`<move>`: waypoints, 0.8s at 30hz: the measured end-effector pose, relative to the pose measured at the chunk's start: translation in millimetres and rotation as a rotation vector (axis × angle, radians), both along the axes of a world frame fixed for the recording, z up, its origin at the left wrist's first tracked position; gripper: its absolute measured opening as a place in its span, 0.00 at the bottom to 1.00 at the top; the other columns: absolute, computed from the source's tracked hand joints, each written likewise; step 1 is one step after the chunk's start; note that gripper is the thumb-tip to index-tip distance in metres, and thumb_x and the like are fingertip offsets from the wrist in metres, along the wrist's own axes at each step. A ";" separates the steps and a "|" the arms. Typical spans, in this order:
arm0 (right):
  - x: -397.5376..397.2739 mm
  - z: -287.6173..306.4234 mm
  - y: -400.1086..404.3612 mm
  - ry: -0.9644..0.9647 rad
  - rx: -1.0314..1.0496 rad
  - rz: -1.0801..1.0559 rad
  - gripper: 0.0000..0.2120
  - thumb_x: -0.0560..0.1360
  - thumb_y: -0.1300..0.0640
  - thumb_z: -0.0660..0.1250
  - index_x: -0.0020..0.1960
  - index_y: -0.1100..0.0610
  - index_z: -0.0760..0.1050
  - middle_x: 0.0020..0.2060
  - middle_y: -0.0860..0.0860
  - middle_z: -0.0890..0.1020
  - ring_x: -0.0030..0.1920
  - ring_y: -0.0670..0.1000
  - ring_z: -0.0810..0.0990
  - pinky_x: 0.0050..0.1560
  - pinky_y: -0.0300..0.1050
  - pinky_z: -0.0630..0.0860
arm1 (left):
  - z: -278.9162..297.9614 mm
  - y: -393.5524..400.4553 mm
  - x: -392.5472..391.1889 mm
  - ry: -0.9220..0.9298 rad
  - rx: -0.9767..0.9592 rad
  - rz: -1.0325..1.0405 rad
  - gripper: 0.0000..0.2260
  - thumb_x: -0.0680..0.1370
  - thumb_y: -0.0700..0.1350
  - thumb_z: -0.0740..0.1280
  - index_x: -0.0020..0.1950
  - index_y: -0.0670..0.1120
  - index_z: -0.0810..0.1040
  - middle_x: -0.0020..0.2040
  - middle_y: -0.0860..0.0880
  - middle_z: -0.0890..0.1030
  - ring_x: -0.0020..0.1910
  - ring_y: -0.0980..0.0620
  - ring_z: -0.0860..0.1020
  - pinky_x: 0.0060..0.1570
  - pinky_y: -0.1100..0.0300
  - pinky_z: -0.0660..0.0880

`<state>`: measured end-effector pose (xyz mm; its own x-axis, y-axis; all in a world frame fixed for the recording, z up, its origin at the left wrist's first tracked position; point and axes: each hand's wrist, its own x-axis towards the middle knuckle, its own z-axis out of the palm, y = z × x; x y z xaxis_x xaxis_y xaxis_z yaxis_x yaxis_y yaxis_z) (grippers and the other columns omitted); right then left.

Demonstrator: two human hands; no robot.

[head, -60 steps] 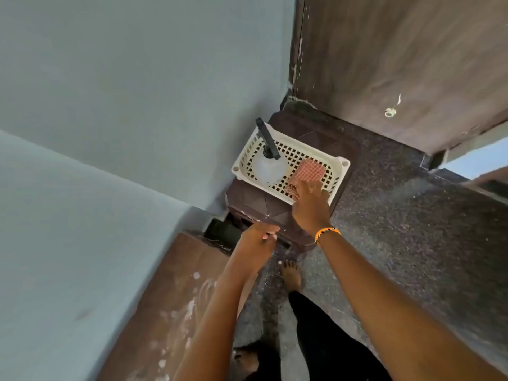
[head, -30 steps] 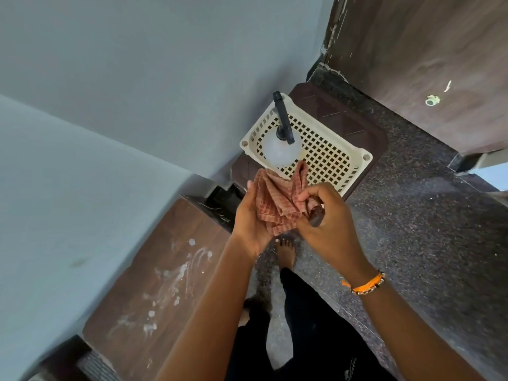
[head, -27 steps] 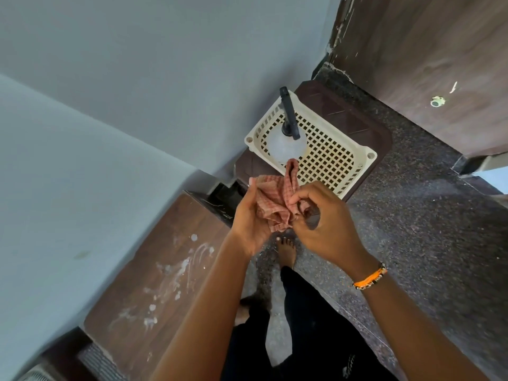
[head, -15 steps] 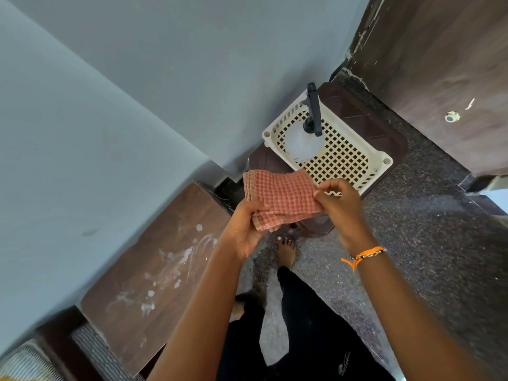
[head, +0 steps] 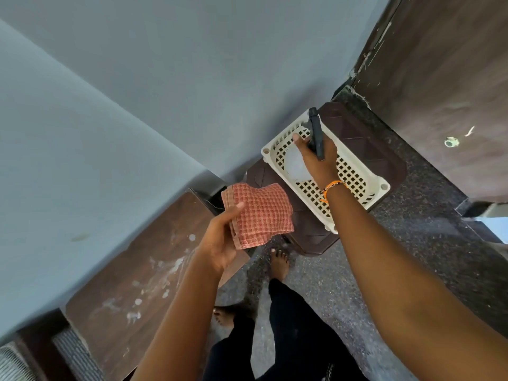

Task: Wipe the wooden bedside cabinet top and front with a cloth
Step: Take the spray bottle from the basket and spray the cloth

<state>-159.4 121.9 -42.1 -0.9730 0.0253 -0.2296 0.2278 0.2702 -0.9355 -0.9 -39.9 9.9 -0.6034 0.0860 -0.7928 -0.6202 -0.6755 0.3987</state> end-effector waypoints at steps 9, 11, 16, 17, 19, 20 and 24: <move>31.2 59.9 10.0 0.311 -0.138 0.143 0.10 0.76 0.57 0.67 0.56 0.56 0.71 0.52 0.53 0.74 0.52 0.52 0.76 0.54 0.47 0.74 | 18.7 -19.6 -23.9 0.064 -0.157 -0.092 0.18 0.71 0.48 0.64 0.59 0.45 0.72 0.56 0.43 0.79 0.54 0.44 0.79 0.51 0.51 0.78; 45.7 64.3 13.3 0.259 -0.173 0.332 0.17 0.75 0.58 0.68 0.63 0.54 0.72 0.57 0.45 0.77 0.61 0.46 0.75 0.64 0.46 0.72 | 24.1 -26.3 -29.5 0.109 -0.249 -0.126 0.16 0.75 0.47 0.62 0.61 0.46 0.71 0.58 0.44 0.78 0.56 0.44 0.78 0.53 0.51 0.77; 85.3 60.4 16.5 -0.082 -0.293 0.595 0.15 0.73 0.57 0.70 0.59 0.49 0.77 0.60 0.55 0.79 0.65 0.48 0.75 0.68 0.45 0.69 | 33.0 -35.2 -38.5 0.188 -0.441 -0.160 0.09 0.80 0.47 0.56 0.59 0.51 0.71 0.57 0.47 0.78 0.56 0.46 0.77 0.57 0.50 0.74; 92.6 61.4 14.8 -0.088 -0.298 0.632 0.14 0.74 0.61 0.69 0.59 0.55 0.77 0.57 0.53 0.81 0.61 0.45 0.77 0.65 0.37 0.70 | 34.5 -37.3 -38.6 0.195 -0.429 -0.146 0.09 0.80 0.47 0.56 0.58 0.52 0.71 0.57 0.47 0.79 0.56 0.46 0.77 0.56 0.49 0.74; 104.1 60.8 7.7 -0.048 -0.267 0.684 0.11 0.75 0.61 0.67 0.58 0.60 0.77 0.52 0.52 0.82 0.57 0.47 0.79 0.59 0.36 0.72 | 36.5 -40.5 -37.5 0.192 -0.395 -0.124 0.10 0.80 0.48 0.56 0.58 0.52 0.72 0.57 0.47 0.79 0.58 0.44 0.77 0.57 0.48 0.74; 108.6 60.3 2.1 -0.022 -0.249 0.702 0.11 0.75 0.60 0.67 0.57 0.61 0.76 0.51 0.54 0.81 0.55 0.50 0.79 0.58 0.42 0.75 | 36.9 -41.7 -36.7 0.196 -0.385 -0.122 0.10 0.80 0.49 0.56 0.58 0.52 0.73 0.58 0.47 0.79 0.59 0.44 0.77 0.58 0.47 0.73; 120.0 58.1 -23.3 0.180 -0.098 0.751 0.06 0.75 0.57 0.67 0.47 0.60 0.75 0.39 0.52 0.78 0.42 0.52 0.78 0.42 0.50 0.75 | 41.3 -42.7 -32.5 0.240 -0.357 -0.113 0.10 0.79 0.49 0.56 0.57 0.53 0.74 0.56 0.49 0.80 0.59 0.47 0.77 0.61 0.49 0.72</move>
